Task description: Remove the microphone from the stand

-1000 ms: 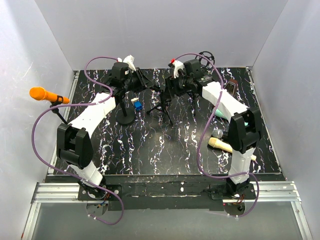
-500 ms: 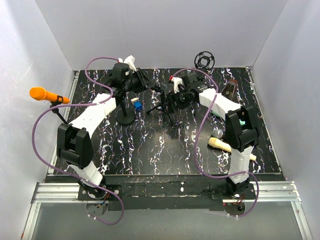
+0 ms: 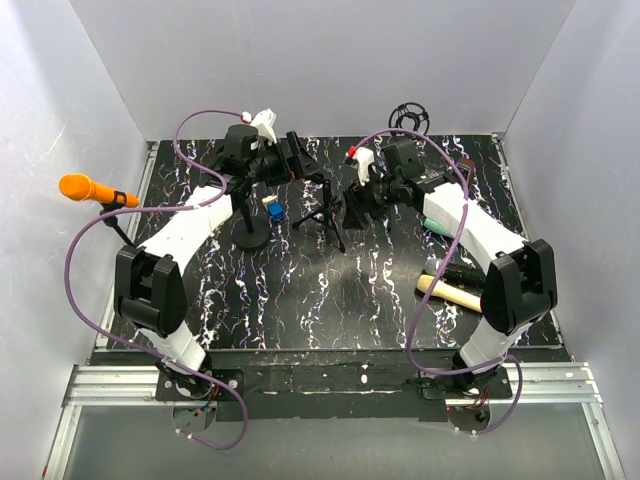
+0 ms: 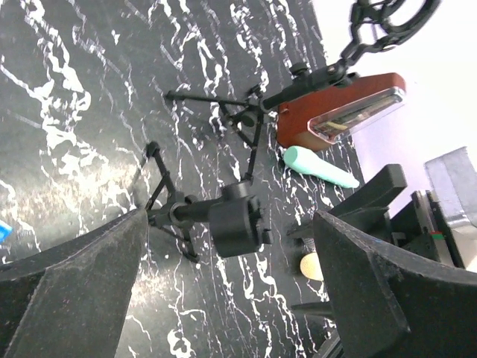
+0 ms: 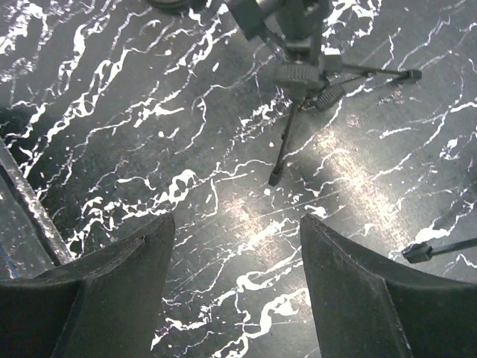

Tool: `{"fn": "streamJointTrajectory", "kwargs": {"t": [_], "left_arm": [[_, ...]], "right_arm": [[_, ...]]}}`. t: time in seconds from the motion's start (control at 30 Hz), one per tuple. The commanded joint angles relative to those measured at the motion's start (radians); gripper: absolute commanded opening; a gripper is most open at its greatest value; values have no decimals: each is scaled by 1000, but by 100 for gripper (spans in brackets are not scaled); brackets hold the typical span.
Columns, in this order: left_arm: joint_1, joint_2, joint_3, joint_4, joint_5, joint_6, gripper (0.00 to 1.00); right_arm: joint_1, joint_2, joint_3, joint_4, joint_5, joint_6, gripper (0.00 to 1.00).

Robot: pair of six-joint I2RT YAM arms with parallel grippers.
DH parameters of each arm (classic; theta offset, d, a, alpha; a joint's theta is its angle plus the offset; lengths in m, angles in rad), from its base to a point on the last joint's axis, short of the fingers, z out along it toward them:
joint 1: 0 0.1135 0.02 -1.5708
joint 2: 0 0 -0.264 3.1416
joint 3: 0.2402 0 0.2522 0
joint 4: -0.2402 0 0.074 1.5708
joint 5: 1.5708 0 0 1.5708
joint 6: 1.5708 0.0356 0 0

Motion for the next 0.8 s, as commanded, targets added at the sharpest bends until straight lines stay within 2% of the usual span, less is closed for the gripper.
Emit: {"fn": "streamJointTrajectory", "kwargs": {"t": [0.0,0.17,0.33,0.6,0.7,0.77], "left_arm": [[1,-72,94,19,50,114,93],[22,-113,149,8,67,202,94],[68,-147,177,-6,107,220,93],[95,-193,171,-31,113,263,93],[98,-204,165,-35,110,274,93],[101,-208,157,-35,106,274,93]], "right_arm": [[-1,-13,51,37,-78,21,75],[-1,47,229,75,-73,38,75],[2,147,361,98,-67,28,76],[3,266,424,80,-96,-41,74],[3,283,409,83,-110,-47,67],[7,296,406,78,-128,-50,54]]}}
